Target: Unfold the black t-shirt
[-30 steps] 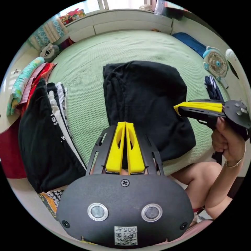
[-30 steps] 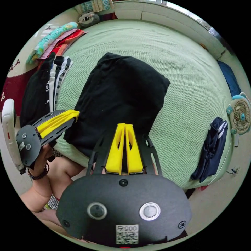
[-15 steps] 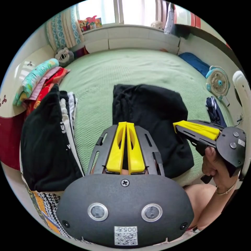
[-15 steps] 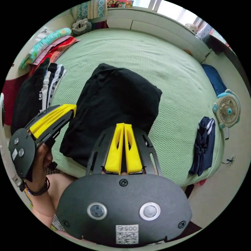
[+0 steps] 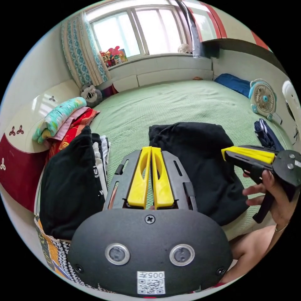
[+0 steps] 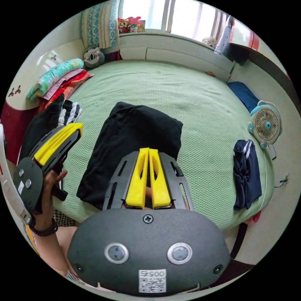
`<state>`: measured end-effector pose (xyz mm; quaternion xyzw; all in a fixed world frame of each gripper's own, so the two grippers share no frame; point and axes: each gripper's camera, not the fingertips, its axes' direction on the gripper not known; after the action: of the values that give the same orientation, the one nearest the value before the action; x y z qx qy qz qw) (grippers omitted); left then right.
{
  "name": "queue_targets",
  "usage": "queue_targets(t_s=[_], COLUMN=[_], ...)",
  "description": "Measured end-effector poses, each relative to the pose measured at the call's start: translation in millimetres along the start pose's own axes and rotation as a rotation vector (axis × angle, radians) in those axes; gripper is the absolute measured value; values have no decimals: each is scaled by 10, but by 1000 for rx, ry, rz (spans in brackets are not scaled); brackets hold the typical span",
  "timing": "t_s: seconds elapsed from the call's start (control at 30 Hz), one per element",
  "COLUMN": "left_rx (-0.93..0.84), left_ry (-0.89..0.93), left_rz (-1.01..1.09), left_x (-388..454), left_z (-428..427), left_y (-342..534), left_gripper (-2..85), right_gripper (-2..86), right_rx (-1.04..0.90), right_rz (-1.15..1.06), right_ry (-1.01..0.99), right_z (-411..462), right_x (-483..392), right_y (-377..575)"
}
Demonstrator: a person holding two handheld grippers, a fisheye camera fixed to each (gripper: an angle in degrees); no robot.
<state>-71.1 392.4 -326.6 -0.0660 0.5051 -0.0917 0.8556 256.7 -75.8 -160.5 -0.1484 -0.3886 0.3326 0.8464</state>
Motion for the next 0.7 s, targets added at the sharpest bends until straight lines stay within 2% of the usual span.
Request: queue_targets(t_s=[0.27, 0.5, 0.7], left_rx=[1, 9, -2], left_ry=[83, 68, 89], left_rz=[-146, -136, -131], left_x=[-327, -443, -583], left_z=[-100, -240, -341], left_y=[26, 110, 164], left_gripper=[-3, -3, -3], right_gripper=[-11, -8, -8], right_rx=[32, -41, -46], right_rz=[60, -86, -107], right_ry=[-35, 105, 106], right_z=[-177, -240, -280], right_x=[18, -305, -390], right_y=[86, 169, 274])
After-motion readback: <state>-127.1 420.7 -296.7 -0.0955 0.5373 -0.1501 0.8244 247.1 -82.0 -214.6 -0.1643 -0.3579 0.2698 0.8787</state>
